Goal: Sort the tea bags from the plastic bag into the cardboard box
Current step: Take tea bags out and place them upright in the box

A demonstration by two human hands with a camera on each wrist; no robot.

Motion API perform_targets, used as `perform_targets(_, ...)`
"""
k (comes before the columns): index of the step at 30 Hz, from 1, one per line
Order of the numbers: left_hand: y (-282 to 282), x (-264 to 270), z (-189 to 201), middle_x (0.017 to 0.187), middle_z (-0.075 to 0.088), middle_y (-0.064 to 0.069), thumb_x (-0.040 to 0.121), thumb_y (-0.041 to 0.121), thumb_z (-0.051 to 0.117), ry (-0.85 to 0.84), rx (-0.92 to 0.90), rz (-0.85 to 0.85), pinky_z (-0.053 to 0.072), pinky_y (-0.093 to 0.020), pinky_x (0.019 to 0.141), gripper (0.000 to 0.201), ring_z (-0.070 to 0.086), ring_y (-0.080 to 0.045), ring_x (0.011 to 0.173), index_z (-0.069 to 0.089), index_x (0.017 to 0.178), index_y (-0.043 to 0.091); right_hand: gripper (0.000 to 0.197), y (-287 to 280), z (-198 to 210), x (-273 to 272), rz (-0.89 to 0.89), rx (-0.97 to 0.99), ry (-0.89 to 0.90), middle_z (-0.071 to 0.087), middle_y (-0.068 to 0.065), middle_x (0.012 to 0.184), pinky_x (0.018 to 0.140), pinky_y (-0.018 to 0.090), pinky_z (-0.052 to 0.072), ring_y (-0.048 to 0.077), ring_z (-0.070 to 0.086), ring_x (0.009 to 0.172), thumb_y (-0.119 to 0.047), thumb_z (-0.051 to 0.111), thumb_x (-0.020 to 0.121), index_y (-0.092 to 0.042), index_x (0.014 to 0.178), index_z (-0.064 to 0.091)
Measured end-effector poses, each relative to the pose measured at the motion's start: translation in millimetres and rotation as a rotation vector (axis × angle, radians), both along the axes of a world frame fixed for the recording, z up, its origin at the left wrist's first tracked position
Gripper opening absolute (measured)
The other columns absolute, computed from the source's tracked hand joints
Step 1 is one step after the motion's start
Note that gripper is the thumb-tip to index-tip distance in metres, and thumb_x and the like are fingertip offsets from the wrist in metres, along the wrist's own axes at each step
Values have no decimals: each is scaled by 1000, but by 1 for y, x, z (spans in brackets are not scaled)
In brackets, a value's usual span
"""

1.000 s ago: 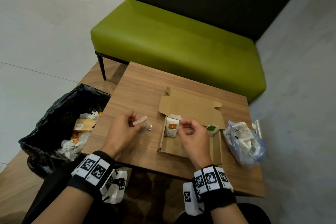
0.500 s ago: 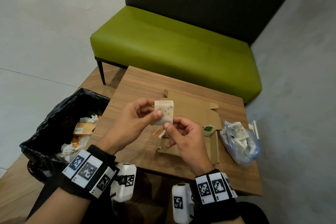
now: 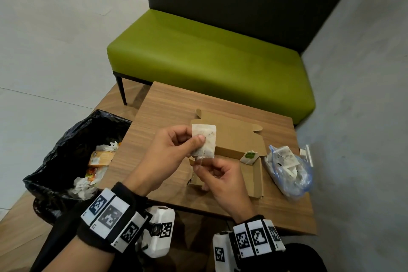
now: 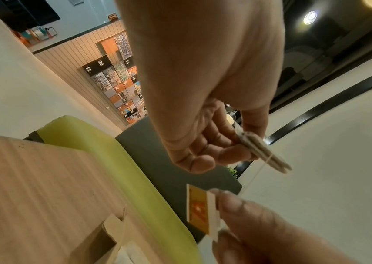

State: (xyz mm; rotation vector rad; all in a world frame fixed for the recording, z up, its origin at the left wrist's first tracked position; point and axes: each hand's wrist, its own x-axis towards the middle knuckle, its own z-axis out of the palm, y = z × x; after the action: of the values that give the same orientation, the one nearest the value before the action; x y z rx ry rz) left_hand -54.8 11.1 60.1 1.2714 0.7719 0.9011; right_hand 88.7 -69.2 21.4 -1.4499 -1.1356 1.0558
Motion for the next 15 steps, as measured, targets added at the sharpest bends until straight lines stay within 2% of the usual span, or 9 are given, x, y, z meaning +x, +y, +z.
perform_targets(2,1,1,-2,87,75,-6,83,28,67,-17,-17,-6,47,-32,69,26,65,-14,77,73,99,8,10,-1,1,1,-10,-10,1,73,3,73,54,30,51,15,59,57,-15,75,86,-22,94,76)
perform_targets(5,0,2,-5,86,75,-12,83,25,67,-44,-54,-9,44,-27,63,30,62,-13,72,71,105,6,9,-1,1,5,-65,-6,43,69,3,64,48,28,49,16,57,49,-14,74,87,-18,94,75)
perform_targets(7,-1,4,-8,83,74,-14,82,22,68,-62,-78,1,43,-26,61,32,62,-12,69,66,110,5,10,0,1,7,-115,17,71,71,7,66,46,27,49,17,59,47,-10,72,88,-17,95,75)
perform_targets(10,-3,5,-13,79,71,-17,81,21,69,-83,-104,-3,43,-24,60,38,61,-11,65,60,115,7,12,1,4,10,-192,85,139,76,9,77,52,26,55,18,66,54,-1,69,86,-9,94,74)
perform_targets(12,-3,6,-16,75,72,-13,79,21,69,-97,-141,-6,43,-24,61,43,59,-10,61,56,118,8,13,1,8,14,-212,124,169,76,11,78,58,26,57,19,68,54,1,70,84,-6,94,74)
perform_targets(15,-2,8,-23,74,74,-8,79,21,67,-143,-209,-4,44,-27,65,46,62,-11,62,51,121,9,26,0,17,17,-167,151,250,76,12,80,64,29,59,22,69,60,6,69,83,-4,106,70)
